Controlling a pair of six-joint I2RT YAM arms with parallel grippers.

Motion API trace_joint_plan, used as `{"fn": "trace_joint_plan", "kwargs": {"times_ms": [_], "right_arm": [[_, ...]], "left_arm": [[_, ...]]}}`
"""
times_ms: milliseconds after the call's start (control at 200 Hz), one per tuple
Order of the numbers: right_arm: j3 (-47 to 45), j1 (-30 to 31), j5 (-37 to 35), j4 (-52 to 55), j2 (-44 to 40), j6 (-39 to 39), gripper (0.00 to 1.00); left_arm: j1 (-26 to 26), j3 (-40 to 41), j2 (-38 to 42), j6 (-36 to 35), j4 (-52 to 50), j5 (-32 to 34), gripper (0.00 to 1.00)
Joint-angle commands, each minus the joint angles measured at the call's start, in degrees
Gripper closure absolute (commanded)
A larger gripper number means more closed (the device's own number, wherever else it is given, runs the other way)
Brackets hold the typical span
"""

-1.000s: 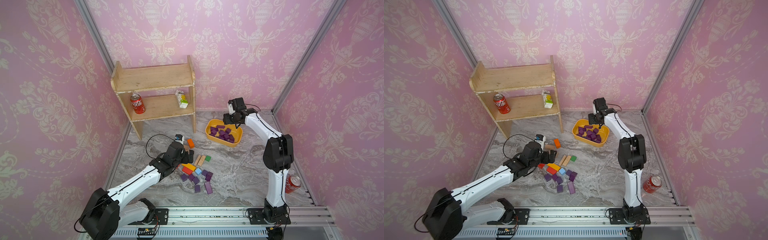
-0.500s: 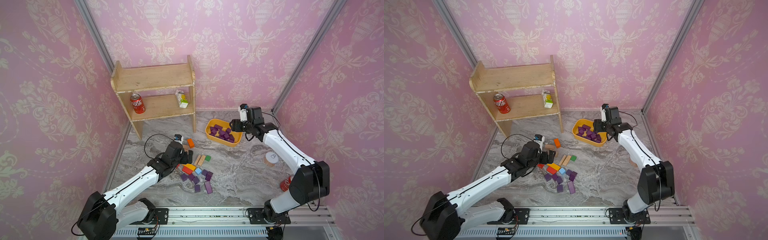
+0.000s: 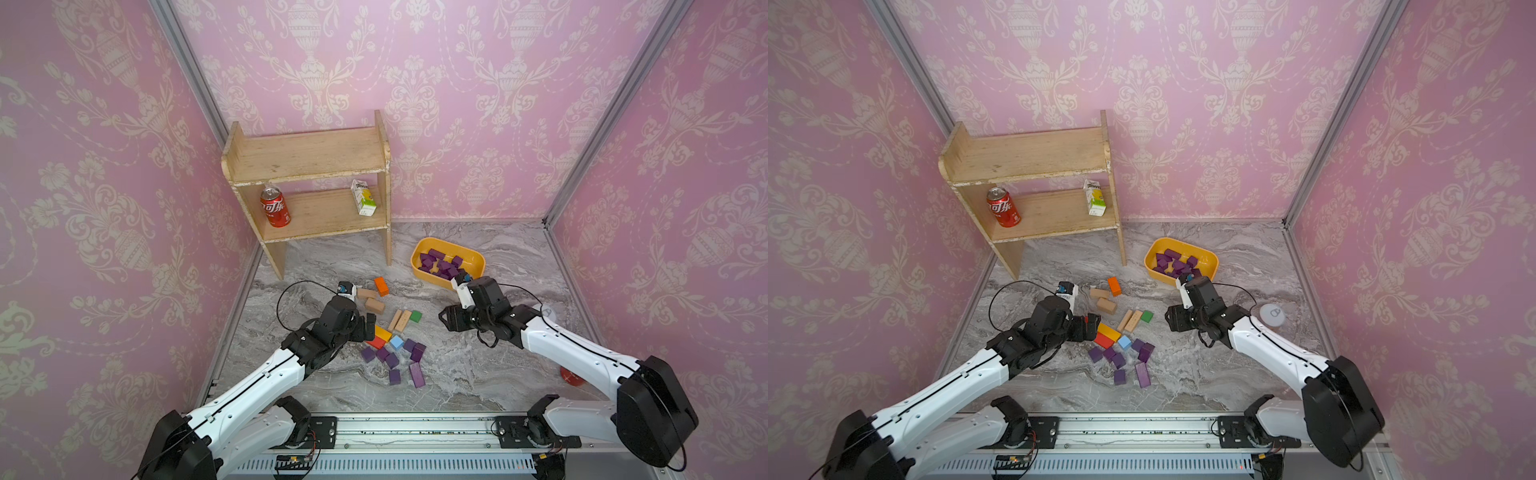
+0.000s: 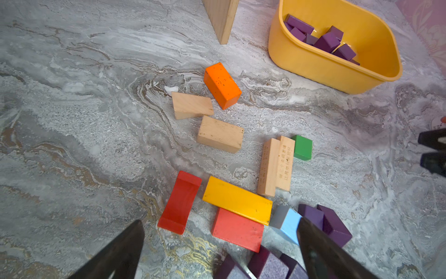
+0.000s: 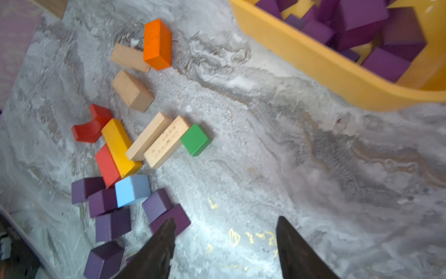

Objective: Pick purple bricks into the storage bin
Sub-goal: Pick up the building block from the center of the board.

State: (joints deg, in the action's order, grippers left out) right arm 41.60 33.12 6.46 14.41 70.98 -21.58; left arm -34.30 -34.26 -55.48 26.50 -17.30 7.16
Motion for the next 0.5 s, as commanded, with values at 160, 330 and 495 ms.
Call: {"fn": "trace_joint_plan", "kwargs": {"times_ms": [160, 330, 495], "right_arm": [[-5.66, 8.69, -0.83, 3.12, -7.17, -12.33, 0.30], [-7.34, 11.03, -2.03, 2.44, -6.63, -17.58, 0.29], [-5.18, 13.94, -2.68, 1.26, -1.40, -19.72, 0.32]], "left_arm": [[0.09, 4.29, 0.77, 5.39, 3.84, 0.51, 0.01], [0.12, 6.89, 0.49, 6.73, 8.11, 0.71, 0.01], [0.13, 6.37, 0.79, 4.54, 7.03, 1.42, 0.01]]}}
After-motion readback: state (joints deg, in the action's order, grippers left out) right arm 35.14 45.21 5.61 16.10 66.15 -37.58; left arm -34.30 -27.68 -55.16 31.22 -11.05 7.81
